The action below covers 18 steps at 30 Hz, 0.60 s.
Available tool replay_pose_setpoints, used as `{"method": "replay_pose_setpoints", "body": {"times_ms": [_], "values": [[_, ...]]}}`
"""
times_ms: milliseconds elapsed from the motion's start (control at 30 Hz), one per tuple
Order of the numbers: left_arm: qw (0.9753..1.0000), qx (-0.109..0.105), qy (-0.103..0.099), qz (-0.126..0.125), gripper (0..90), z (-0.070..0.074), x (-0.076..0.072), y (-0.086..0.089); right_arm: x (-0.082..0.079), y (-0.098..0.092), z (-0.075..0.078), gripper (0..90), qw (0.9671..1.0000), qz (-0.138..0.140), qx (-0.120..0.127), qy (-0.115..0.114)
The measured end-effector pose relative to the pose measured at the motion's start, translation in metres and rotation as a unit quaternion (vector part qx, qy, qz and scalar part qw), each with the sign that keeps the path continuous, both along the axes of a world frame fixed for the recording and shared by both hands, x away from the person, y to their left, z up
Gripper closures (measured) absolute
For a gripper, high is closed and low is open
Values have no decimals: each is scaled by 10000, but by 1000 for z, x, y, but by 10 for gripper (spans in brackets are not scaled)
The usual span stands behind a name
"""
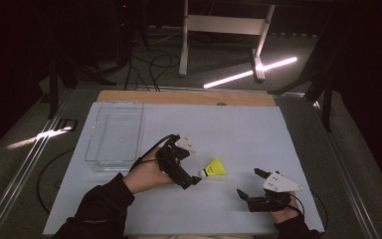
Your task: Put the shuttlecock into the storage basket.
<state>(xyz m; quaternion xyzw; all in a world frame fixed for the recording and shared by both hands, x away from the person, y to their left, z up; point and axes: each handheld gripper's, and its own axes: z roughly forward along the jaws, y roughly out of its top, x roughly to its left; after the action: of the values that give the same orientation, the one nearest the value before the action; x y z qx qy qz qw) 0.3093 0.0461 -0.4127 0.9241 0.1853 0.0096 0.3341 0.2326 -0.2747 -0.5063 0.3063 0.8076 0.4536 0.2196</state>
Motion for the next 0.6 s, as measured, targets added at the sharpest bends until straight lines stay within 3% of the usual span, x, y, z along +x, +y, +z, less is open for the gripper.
{"method": "replay_pose_setpoints", "body": {"times_ms": [333, 600], "values": [[10000, -17, -61, -21, 2, -13, 7, -17, 0, 0, 0, 78, 10000, -4, -1, 13], [9998, -205, -12, -9, 7, -33, 14, -24, 0, 0, 0, 78, 10000, 7, 13, 18]]}}
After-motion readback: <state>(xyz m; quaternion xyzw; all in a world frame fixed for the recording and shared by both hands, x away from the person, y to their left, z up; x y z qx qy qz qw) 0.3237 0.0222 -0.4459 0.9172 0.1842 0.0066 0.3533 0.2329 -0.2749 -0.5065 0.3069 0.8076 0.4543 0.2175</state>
